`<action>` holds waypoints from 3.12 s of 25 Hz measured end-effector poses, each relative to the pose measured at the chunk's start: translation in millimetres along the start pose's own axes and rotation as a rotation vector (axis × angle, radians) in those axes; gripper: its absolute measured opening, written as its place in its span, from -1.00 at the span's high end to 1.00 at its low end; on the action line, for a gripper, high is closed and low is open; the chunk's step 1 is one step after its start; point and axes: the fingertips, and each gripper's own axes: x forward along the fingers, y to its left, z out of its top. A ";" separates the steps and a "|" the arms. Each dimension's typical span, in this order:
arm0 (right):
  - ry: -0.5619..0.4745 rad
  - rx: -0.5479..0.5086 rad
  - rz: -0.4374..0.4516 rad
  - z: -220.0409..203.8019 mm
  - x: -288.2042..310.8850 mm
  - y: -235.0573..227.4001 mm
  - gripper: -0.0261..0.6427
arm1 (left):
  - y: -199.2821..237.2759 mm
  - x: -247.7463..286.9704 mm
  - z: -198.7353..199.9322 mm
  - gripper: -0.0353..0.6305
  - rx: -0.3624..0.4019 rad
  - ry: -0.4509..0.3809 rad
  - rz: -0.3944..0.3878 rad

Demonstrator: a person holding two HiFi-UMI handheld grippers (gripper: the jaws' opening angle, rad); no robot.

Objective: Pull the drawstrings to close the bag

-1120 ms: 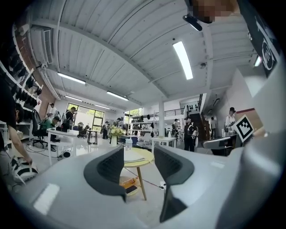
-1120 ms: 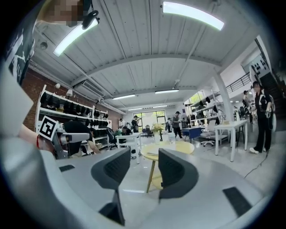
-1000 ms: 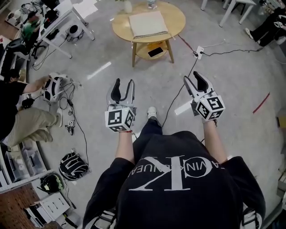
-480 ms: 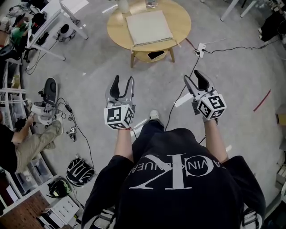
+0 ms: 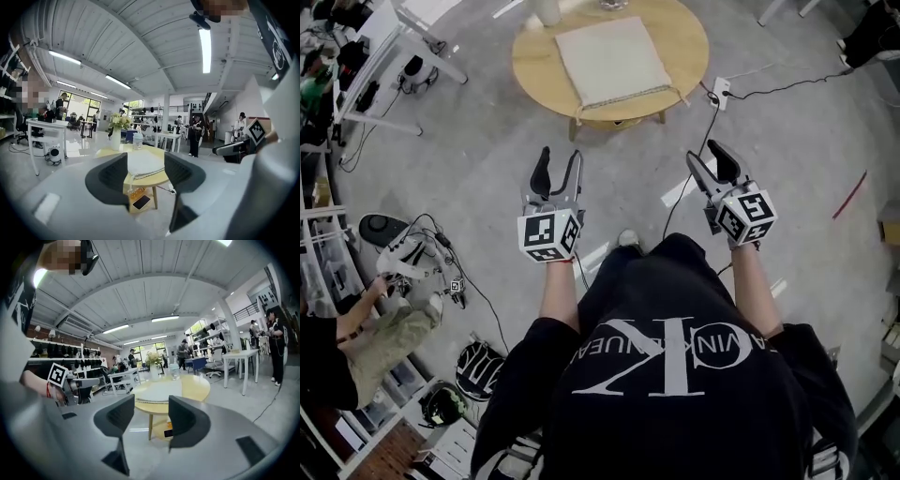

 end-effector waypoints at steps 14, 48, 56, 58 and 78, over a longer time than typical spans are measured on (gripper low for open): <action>0.124 -0.038 0.081 -5.8 80.7 -46.9 0.34 | 10.7 59.3 -46.2 0.20 -0.062 0.134 0.033; 0.332 -0.019 0.344 -42.2 183.2 -126.6 0.34 | 47.7 154.0 -146.1 0.54 0.100 0.651 0.064; 0.421 -0.128 0.289 -60.9 188.8 -134.9 0.34 | 45.3 153.5 -145.4 0.73 -0.024 0.559 0.124; 0.440 -0.156 0.295 -62.9 190.4 -134.4 0.34 | 44.6 153.3 -144.7 0.73 -0.018 0.565 0.124; 0.599 -0.442 0.314 -69.4 195.7 -129.3 0.86 | 53.8 155.9 -140.1 0.83 0.017 0.630 0.152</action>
